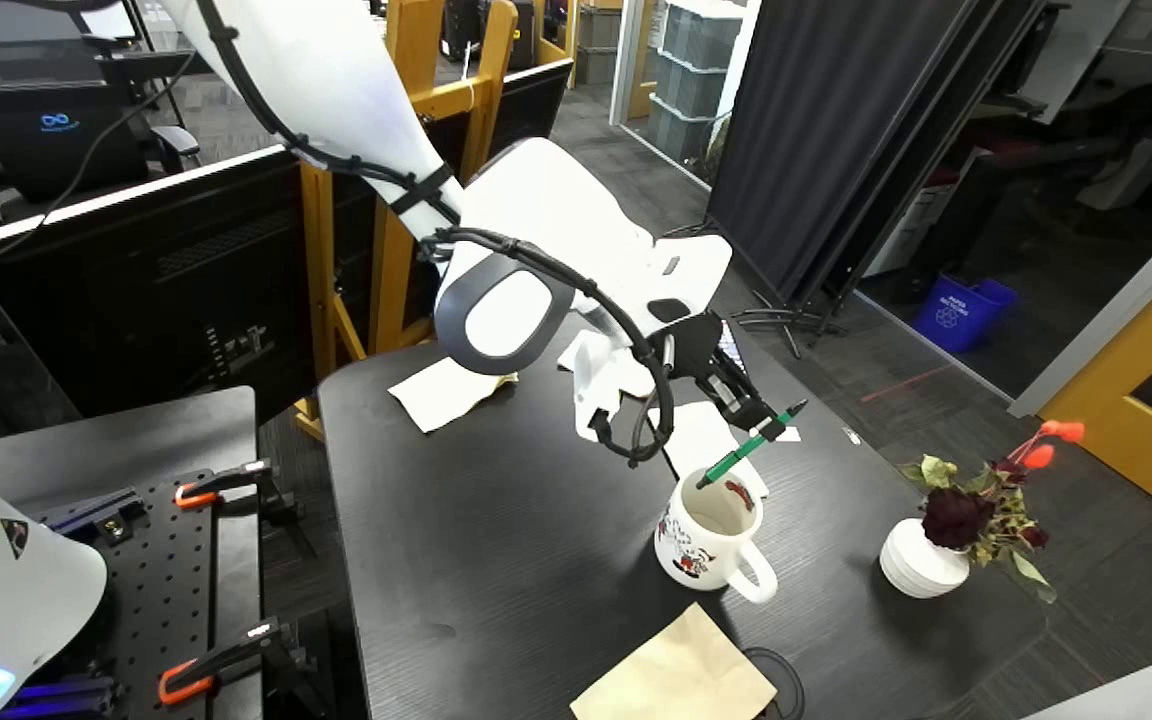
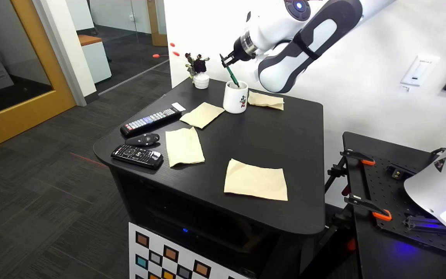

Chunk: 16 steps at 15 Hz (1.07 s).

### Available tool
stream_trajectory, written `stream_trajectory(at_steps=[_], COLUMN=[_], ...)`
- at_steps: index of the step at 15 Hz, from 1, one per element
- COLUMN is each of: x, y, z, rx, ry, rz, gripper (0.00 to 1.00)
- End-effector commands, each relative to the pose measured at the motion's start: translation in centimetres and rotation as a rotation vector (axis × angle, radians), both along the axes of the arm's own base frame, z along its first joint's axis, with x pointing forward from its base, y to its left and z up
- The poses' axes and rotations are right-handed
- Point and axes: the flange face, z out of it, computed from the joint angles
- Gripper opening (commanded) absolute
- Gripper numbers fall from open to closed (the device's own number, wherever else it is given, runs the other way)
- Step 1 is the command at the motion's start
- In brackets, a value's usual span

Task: Put the pen inside the mug cup

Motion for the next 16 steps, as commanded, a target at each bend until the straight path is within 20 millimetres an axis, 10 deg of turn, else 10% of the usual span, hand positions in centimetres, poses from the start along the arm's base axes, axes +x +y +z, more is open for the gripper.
stream_trajectory(at_steps=[1,2,3,12,16], x=[-0.1,-0.2,-0.2,-0.3,-1.3], y=[-0.9,-1.0,-1.1,-1.0,0.0], z=[-0.2,-0.4,-0.5,2.1,4.2], rx=[-0.005,-0.004,-0.002,-0.012,-0.025], ry=[-0.055,-0.057,-0.057,-0.089,-0.045], rz=[-0.013,-0.020,-0.024,-0.007,0.082], gripper=[0.03,0.03,0.37,0.97,1.00])
